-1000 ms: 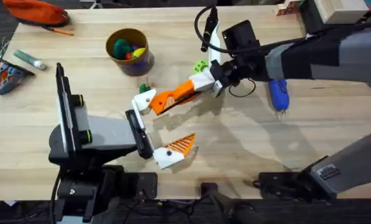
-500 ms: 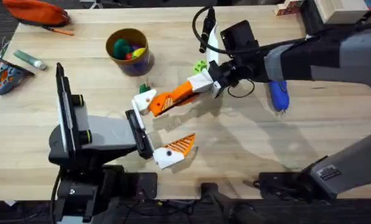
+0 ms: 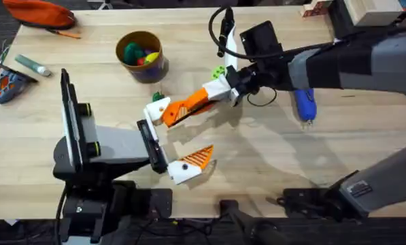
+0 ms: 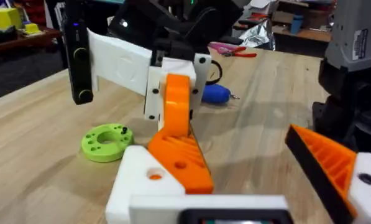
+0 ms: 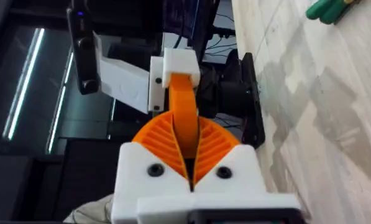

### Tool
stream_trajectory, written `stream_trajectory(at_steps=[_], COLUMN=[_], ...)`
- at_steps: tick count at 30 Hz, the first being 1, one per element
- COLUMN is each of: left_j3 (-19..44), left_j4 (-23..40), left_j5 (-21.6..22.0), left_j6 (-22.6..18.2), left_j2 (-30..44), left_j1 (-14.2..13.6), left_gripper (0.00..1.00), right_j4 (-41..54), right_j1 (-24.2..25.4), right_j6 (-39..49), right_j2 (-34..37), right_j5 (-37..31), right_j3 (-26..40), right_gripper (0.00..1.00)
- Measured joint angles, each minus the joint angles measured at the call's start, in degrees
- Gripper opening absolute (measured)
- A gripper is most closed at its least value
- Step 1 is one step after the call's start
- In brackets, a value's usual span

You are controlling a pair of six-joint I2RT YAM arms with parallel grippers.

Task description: Pick up the gripper from the table and insert it into the empty holder that is missing its gripper. Then pick up a screw, insert it into the mounting hole, and use the screwdriver to tighten it. Finally, clean up the table by picking up the vegetable and placing it into the bucket.

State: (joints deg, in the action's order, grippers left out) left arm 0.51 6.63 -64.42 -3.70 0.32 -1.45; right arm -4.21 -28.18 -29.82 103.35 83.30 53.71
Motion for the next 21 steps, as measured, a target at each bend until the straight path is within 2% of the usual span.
stream_trajectory(at_steps=[10, 15, 21], left_j3=[0.0, 0.0, 0.0], left_j4=[-0.1, -0.1, -0.1], left_j5=[1.0, 1.0, 1.0], left_j6=[0.1, 0.3, 0.7], left_j2=[0.0, 0.0, 0.0], left_j1=[0.0, 0.0, 0.0], left_gripper=[0.985, 0.987, 0.986], right_j4=[-7.1, -13.3, -14.3], right_j1=[-0.5, -0.5, -0.6], right_j6=[-5.5, -10.1, -12.7], right_j2=[0.0, -1.0, -1.3], right_j5=[-2.3, -3.4, -3.9], right_j3=[-0.3, -2.9, -3.5], right_gripper=[0.004, 0.004, 0.004])
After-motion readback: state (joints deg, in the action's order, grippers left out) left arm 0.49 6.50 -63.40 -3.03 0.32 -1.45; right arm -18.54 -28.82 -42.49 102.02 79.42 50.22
